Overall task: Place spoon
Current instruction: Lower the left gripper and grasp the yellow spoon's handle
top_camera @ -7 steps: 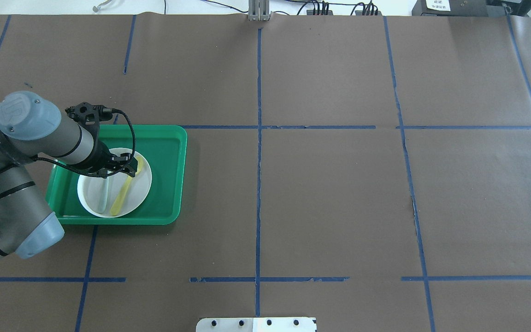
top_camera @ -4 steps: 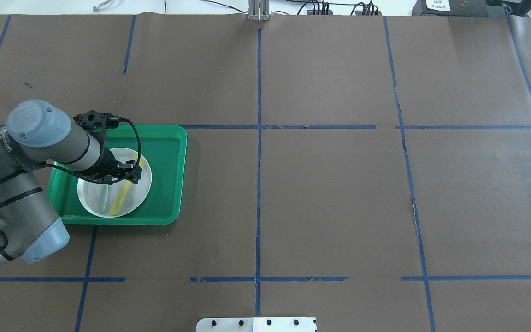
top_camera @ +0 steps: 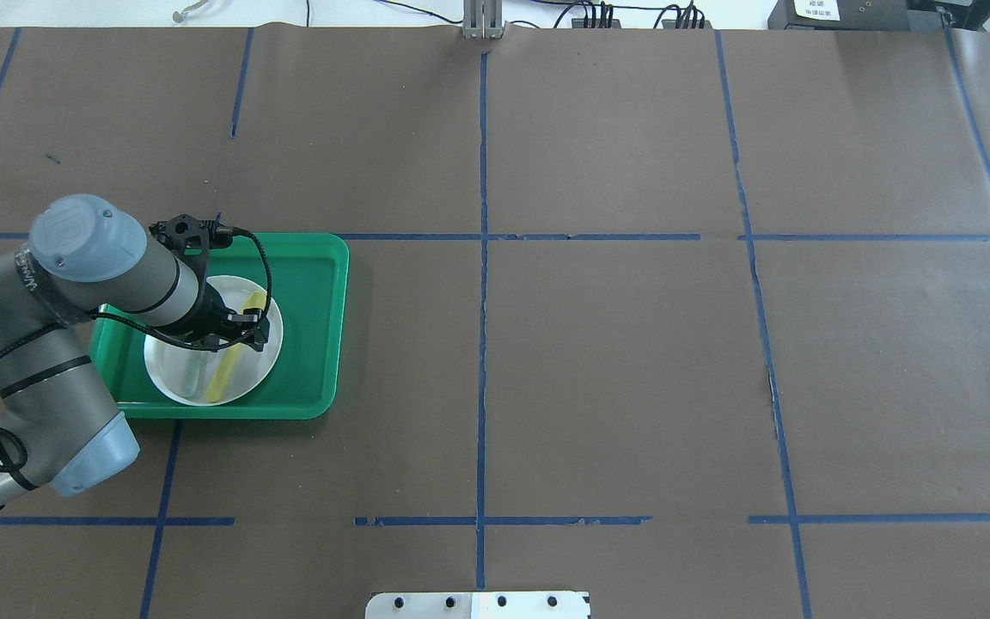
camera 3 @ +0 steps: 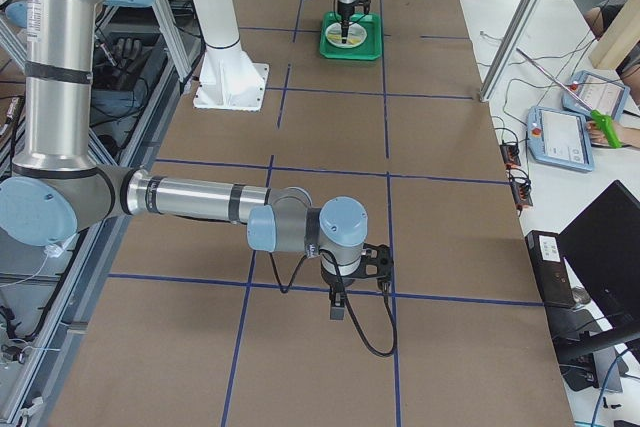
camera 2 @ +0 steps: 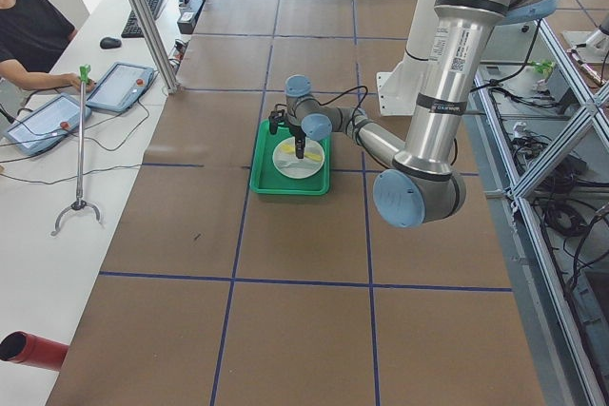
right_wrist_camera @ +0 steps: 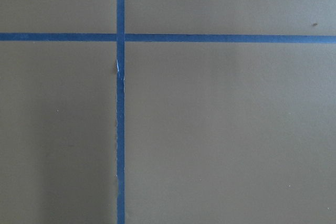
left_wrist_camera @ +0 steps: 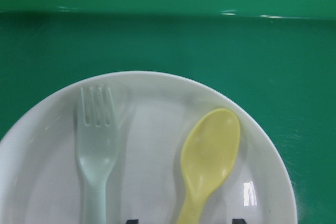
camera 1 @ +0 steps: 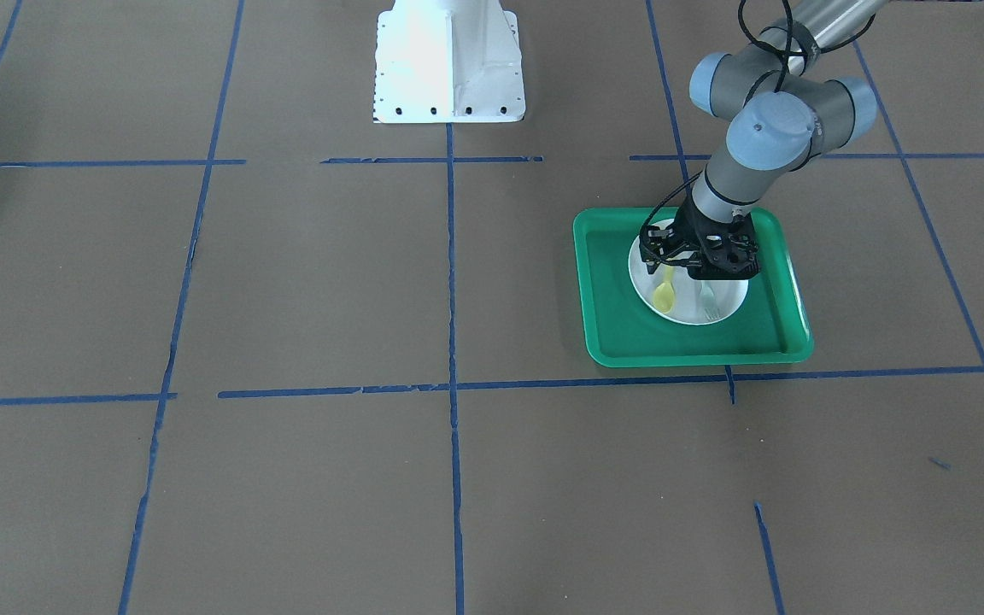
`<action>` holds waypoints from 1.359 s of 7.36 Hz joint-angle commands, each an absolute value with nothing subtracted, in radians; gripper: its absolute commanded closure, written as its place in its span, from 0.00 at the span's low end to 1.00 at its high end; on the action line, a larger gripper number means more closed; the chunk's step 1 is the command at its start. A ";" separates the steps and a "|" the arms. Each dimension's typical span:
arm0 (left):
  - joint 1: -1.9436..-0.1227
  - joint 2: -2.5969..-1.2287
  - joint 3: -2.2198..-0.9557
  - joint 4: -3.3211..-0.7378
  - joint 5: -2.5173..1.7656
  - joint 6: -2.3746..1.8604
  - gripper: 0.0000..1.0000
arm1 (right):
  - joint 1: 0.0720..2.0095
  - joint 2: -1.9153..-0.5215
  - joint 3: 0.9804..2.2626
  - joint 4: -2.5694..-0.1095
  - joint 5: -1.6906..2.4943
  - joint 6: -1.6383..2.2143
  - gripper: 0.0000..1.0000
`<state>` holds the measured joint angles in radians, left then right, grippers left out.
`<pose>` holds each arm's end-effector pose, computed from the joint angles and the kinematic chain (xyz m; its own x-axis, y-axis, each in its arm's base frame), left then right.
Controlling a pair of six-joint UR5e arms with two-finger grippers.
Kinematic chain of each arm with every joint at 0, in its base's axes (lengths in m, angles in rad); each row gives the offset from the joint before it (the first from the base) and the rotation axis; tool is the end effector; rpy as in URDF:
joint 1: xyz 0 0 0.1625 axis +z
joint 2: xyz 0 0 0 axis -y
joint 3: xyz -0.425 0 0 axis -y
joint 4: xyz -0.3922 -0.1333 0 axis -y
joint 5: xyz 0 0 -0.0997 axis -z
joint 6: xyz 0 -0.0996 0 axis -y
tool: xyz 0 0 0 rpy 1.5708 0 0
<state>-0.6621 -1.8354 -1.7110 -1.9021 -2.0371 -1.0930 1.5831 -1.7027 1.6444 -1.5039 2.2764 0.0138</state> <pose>0.4230 -0.4419 0.4172 0.6621 0.0047 -0.7494 0.0075 0.9999 0.0129 0.0741 -0.4351 0.6816 0.7610 0.0176 0.6485 -0.0228 0.9997 -0.0004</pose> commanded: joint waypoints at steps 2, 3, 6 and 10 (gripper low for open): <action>-0.660 -1.838 -1.709 -1.902 -2.036 -1.091 0.67 | 1.583 -1.703 1.644 -1.505 2.276 0.014 0.00; -0.660 -1.836 -1.712 -1.902 -2.036 -1.088 0.80 | 1.583 -1.703 1.644 -1.505 2.276 0.012 0.00; -0.661 -1.825 -1.723 -1.902 -2.036 -1.086 0.97 | 1.583 -1.703 1.644 -1.505 2.276 0.014 0.00; -0.741 -1.810 -1.882 -1.771 -2.037 -1.005 1.00 | 1.583 -1.703 1.644 -1.505 2.276 0.014 0.00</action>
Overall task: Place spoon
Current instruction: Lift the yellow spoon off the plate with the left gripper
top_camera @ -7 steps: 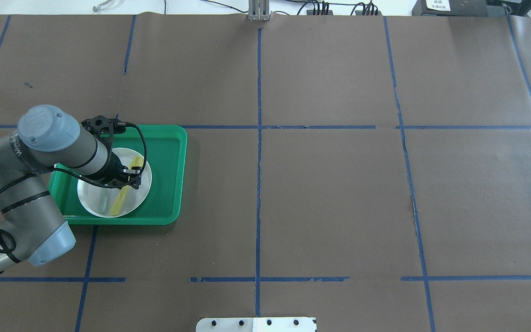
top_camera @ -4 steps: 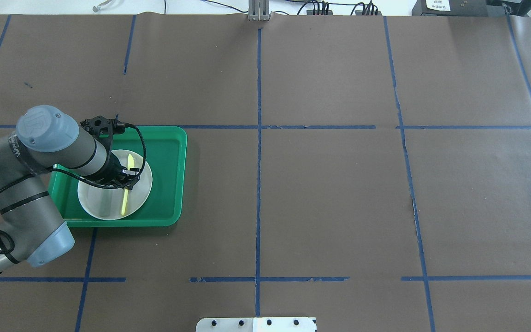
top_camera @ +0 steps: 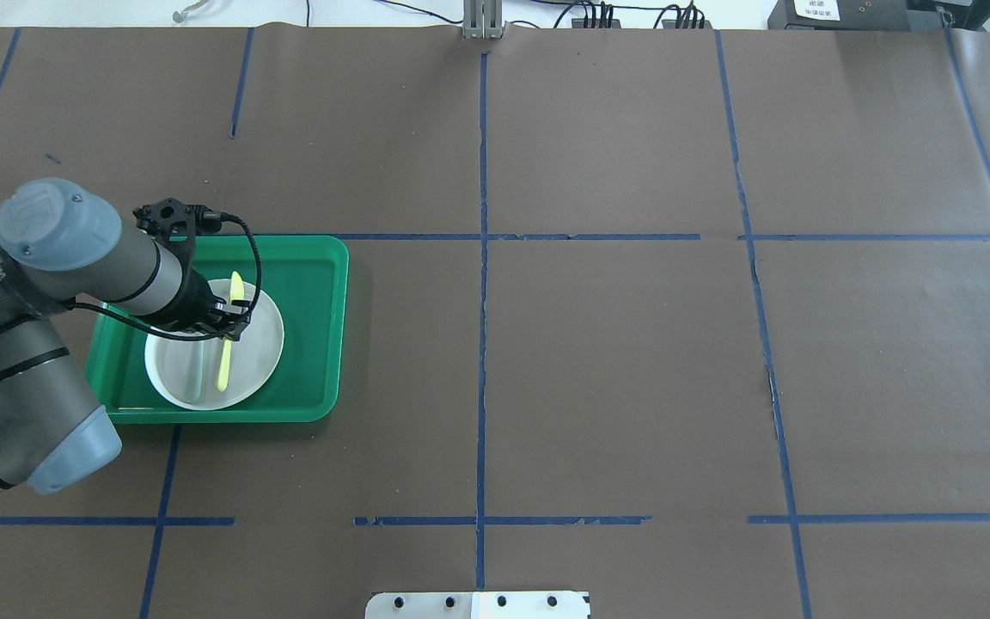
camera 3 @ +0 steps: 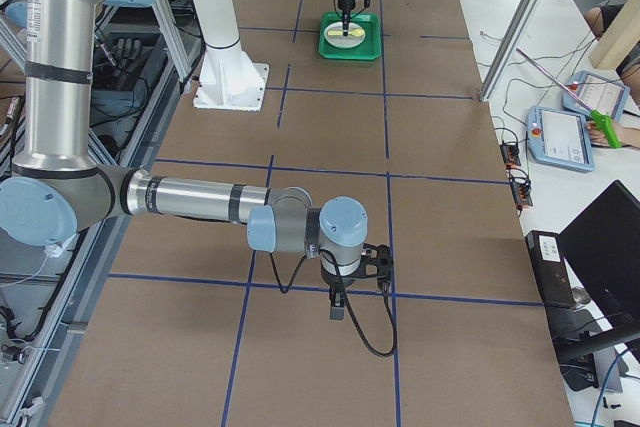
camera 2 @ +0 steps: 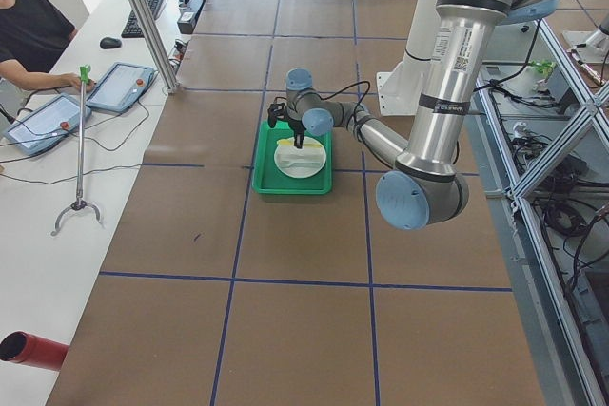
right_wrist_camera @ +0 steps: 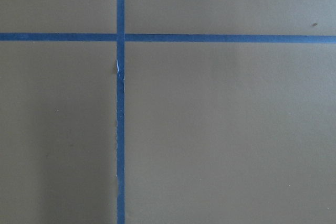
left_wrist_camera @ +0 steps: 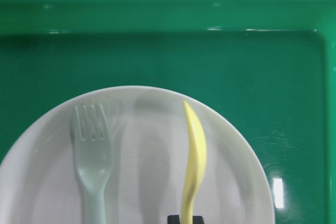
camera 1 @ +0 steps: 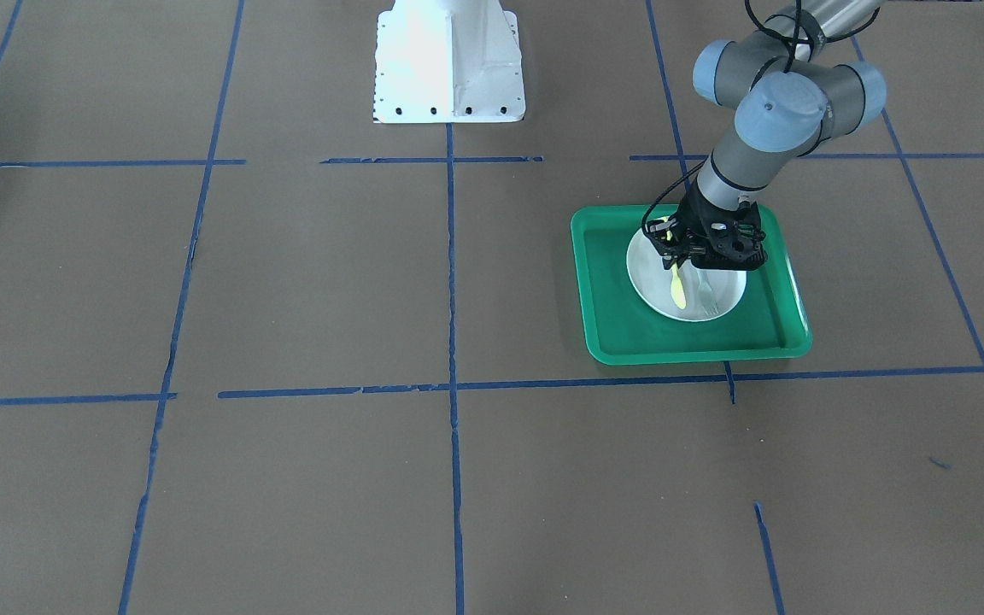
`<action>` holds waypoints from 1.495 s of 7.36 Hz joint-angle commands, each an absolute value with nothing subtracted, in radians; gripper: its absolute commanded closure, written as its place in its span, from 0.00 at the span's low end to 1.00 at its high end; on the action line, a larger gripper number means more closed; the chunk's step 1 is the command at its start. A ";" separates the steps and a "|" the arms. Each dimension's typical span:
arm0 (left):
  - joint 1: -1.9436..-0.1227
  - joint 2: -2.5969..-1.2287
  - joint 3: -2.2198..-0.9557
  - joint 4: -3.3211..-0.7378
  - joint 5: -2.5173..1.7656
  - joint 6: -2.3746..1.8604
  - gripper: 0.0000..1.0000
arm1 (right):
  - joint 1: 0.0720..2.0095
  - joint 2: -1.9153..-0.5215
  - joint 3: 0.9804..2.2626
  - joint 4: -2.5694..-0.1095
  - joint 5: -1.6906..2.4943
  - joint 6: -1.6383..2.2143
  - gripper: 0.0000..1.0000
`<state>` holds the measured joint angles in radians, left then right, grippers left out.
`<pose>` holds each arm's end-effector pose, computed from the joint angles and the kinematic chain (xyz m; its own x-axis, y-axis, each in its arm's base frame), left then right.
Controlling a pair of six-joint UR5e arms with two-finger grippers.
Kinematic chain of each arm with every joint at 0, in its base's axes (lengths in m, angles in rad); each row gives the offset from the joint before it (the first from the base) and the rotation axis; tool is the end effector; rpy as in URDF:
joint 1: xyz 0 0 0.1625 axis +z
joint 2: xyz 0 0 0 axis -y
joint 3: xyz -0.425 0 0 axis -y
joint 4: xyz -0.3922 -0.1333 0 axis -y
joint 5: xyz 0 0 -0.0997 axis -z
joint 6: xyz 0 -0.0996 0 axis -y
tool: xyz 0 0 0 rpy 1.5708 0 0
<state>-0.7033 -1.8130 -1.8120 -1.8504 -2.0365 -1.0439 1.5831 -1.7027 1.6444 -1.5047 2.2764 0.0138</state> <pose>0.3872 -0.4444 0.3882 0.6480 0.0396 -0.7606 0.0177 0.9976 0.0670 0.0741 -0.4350 0.6817 0.7610 0.0181 0.6485 -0.0228 0.9997 -0.0012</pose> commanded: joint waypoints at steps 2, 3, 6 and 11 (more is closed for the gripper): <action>-0.761 -1.822 -1.995 -1.610 -2.043 -0.970 1.00 | 1.583 -1.703 1.644 -1.505 2.276 0.014 0.00; -0.762 -1.842 -1.990 -1.603 -2.045 -0.980 1.00 | 1.583 -1.703 1.644 -1.505 2.276 0.014 0.00; -0.729 -1.983 -1.887 -1.603 -2.048 -1.136 1.00 | 1.583 -1.703 1.644 -1.505 2.276 0.014 0.00; -0.626 -1.993 -1.705 -1.776 -2.042 -1.192 1.00 | 1.583 -1.703 1.644 -1.505 2.276 0.014 0.00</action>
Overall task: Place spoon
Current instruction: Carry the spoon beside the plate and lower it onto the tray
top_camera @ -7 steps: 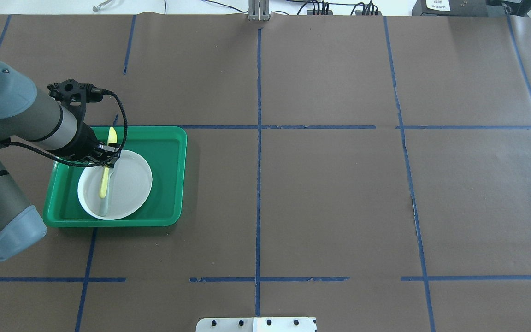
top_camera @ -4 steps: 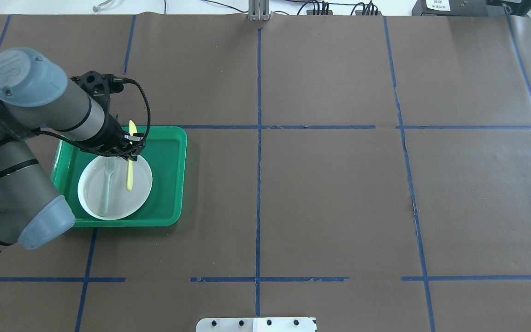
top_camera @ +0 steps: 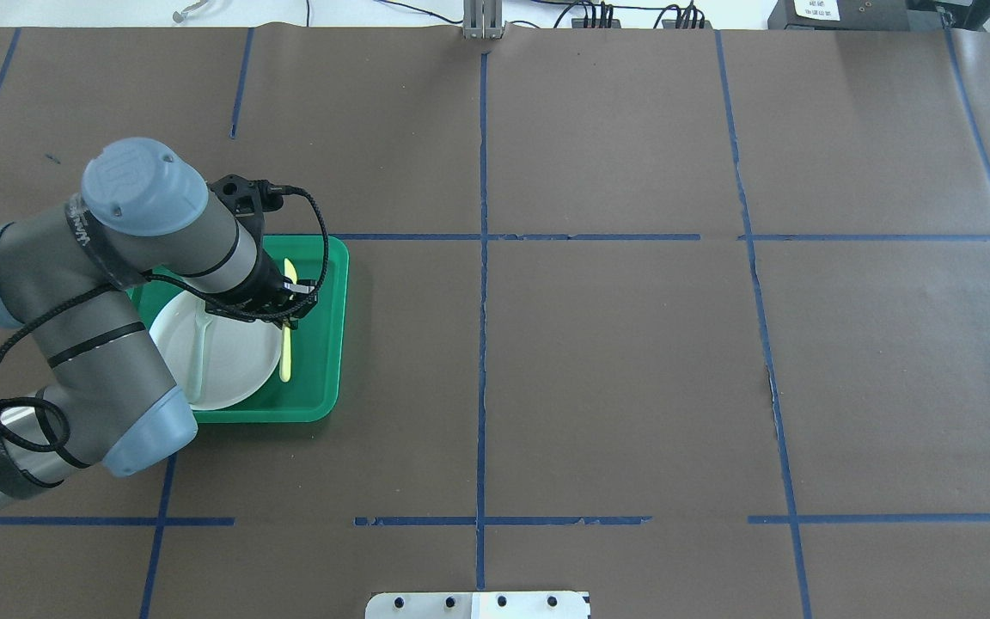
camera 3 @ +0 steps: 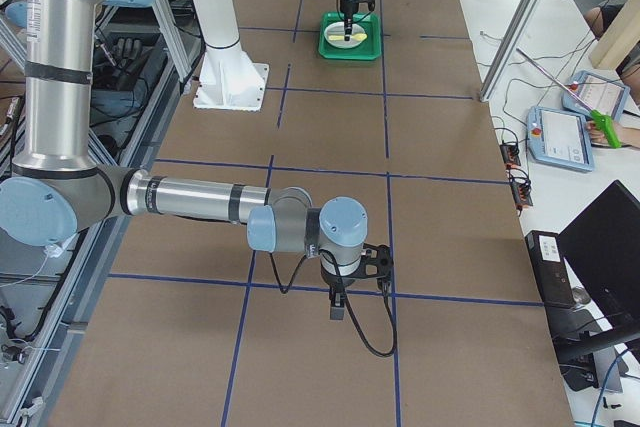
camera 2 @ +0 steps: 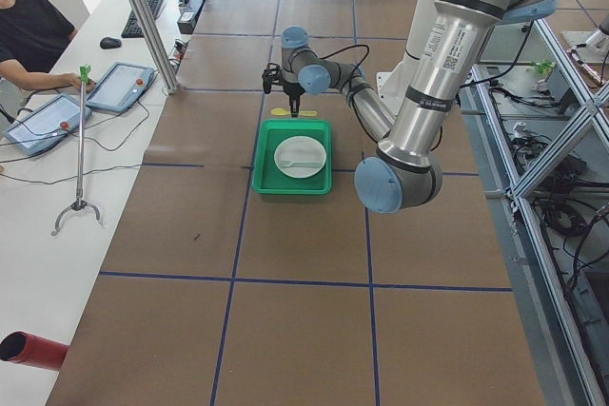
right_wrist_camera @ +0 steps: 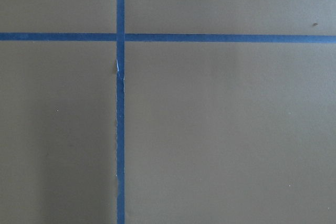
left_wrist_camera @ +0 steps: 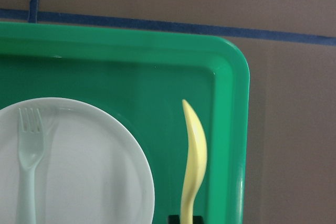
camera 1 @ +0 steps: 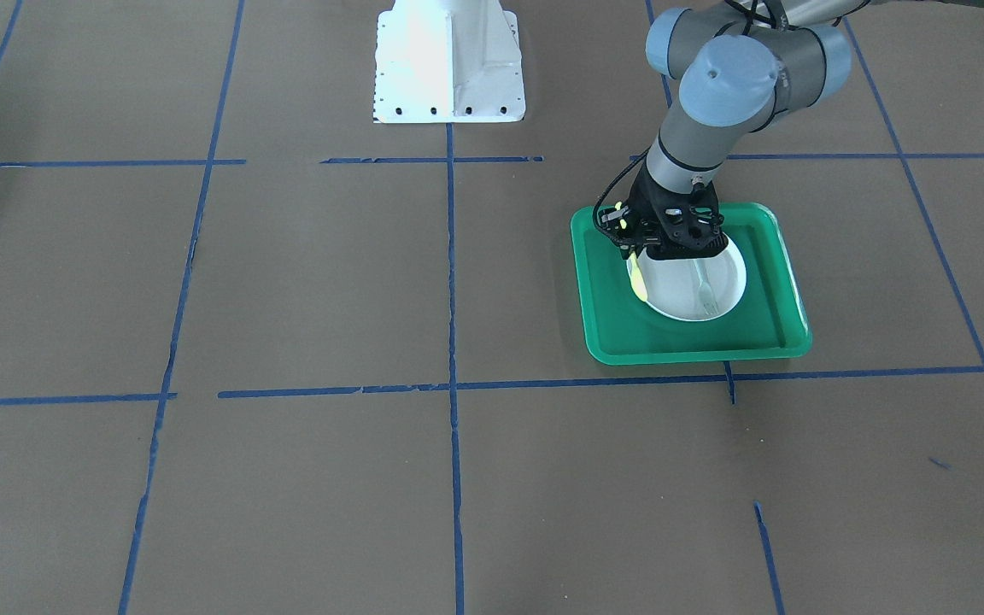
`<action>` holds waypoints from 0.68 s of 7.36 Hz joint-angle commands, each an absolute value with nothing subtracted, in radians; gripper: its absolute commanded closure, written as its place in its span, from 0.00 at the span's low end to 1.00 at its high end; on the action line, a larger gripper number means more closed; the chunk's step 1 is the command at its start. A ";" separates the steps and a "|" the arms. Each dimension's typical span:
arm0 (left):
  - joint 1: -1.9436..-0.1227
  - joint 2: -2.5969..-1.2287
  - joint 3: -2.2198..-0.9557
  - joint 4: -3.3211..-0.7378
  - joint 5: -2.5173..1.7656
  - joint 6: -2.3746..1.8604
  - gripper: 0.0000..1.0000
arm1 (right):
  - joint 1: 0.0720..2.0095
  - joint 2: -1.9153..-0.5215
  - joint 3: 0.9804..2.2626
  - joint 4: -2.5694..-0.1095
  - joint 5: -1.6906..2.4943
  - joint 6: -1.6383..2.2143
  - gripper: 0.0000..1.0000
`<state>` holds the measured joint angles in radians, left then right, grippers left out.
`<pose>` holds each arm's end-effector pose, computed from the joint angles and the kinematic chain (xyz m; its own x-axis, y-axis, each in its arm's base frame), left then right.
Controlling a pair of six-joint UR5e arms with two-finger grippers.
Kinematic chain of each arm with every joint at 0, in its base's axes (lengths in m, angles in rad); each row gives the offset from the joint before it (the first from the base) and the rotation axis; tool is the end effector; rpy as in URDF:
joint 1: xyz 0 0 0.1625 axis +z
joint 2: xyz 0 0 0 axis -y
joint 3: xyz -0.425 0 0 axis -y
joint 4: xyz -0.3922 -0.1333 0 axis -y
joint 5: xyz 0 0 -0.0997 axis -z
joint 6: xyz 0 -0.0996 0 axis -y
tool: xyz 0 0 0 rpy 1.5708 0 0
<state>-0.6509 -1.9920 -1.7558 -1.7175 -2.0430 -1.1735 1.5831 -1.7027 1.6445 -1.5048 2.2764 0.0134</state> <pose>0.4475 -0.4514 0.3234 0.6483 -0.0606 -0.7589 0.0448 0.9981 -0.0415 0.0741 -0.4350 0.6817 0.7610 0.0177 0.6485 -0.0225 0.9997 -0.0009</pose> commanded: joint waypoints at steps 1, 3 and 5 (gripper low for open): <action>-0.624 -1.993 -1.700 -1.782 -2.040 -1.192 1.00 | 1.583 -1.703 1.644 -1.505 2.276 0.014 0.00; -0.624 -2.000 -1.686 -1.784 -2.042 -1.184 1.00 | 1.583 -1.703 1.644 -1.505 2.276 0.014 0.00; -0.624 -2.002 -1.678 -1.787 -2.040 -1.181 1.00 | 1.583 -1.703 1.644 -1.505 2.276 0.014 0.00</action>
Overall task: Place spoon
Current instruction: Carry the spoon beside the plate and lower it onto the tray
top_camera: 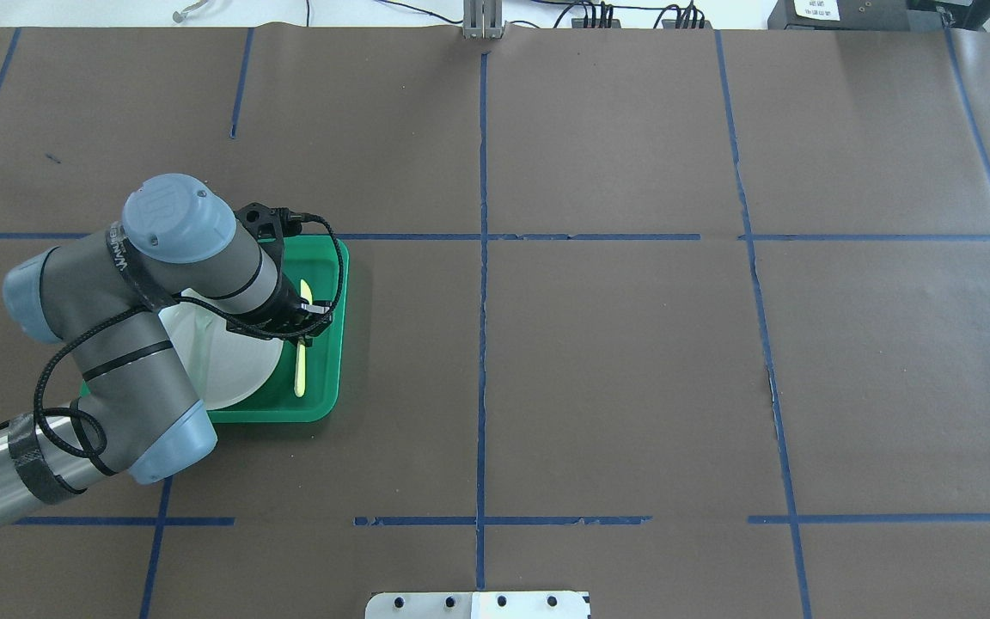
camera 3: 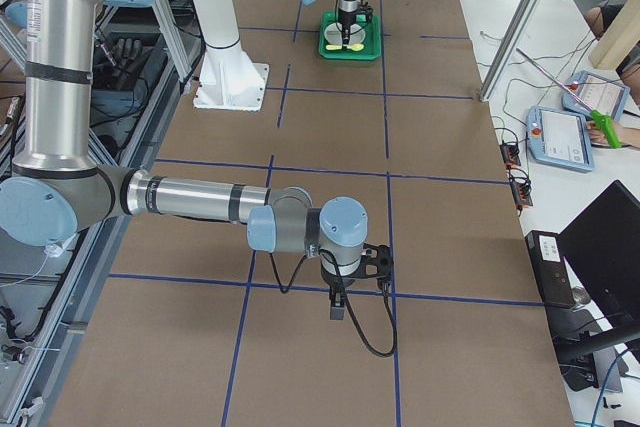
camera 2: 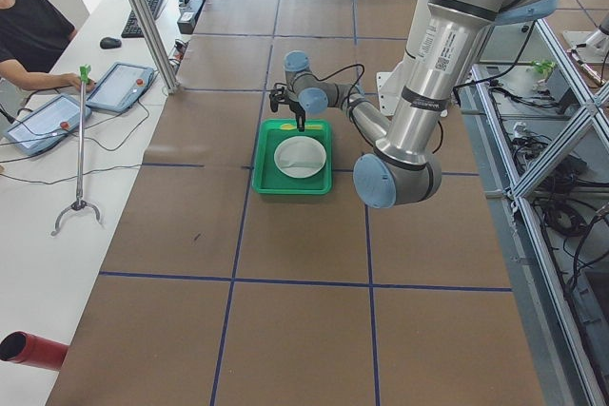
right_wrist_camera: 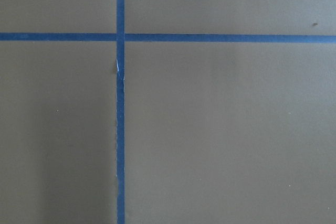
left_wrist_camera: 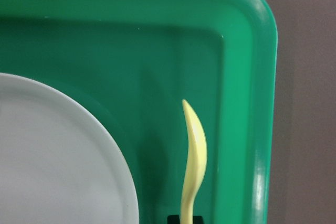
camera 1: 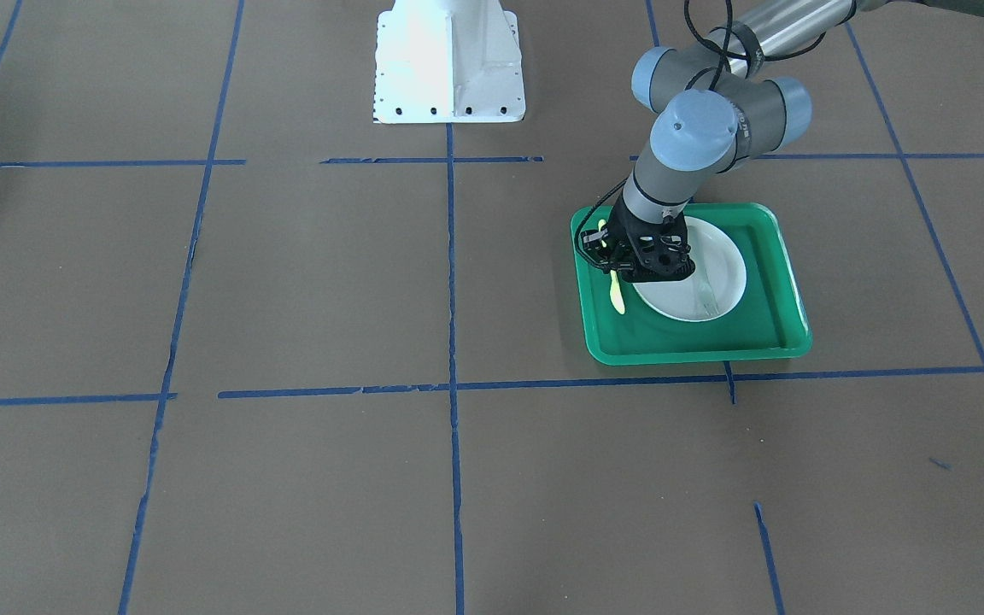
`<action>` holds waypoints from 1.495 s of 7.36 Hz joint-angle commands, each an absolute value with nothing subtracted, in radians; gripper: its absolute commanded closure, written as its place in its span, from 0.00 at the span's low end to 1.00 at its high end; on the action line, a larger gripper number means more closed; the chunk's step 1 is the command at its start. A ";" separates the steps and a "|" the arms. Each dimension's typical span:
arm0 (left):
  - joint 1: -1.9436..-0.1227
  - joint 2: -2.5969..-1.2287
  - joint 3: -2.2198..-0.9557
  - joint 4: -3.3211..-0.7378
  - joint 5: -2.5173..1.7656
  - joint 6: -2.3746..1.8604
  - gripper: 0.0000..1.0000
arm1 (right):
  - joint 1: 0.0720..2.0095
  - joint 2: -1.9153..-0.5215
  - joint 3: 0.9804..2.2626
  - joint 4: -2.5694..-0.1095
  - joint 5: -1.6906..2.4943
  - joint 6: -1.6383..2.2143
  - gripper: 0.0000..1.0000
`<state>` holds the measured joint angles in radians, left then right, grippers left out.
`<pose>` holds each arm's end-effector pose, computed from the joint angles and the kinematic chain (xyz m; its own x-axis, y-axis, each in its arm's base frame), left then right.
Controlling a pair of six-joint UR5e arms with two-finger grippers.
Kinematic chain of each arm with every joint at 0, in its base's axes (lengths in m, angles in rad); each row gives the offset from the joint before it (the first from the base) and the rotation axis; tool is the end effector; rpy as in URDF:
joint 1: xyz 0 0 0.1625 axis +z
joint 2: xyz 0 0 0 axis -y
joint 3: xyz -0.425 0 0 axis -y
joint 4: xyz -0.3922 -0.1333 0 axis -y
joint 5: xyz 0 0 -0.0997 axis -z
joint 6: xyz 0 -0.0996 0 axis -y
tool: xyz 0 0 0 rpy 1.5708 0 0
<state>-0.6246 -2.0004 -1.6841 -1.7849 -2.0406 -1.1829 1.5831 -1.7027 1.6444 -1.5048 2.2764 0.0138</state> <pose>0.4727 -0.4495 0.3423 0.6477 -0.0511 -0.7602 0.0262 0.9986 -0.0449 0.0741 -0.4350 0.6817 0.7610 0.0182 0.6485 -0.0228 0.9997 -0.0013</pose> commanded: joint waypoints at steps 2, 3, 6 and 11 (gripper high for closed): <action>-0.624 -2.002 -1.667 -1.807 -2.040 -1.180 1.00 | 1.583 -1.703 1.644 -1.505 2.276 0.012 0.00; -0.624 -2.002 -1.661 -1.810 -2.040 -1.180 0.84 | 1.583 -1.703 1.644 -1.505 2.276 0.014 0.00; -0.627 -2.000 -1.669 -1.809 -2.039 -1.180 0.50 | 1.583 -1.703 1.644 -1.505 2.276 0.014 0.00; -0.713 -1.990 -1.831 -1.694 -2.043 -1.175 0.00 | 1.583 -1.703 1.644 -1.503 2.276 0.014 0.00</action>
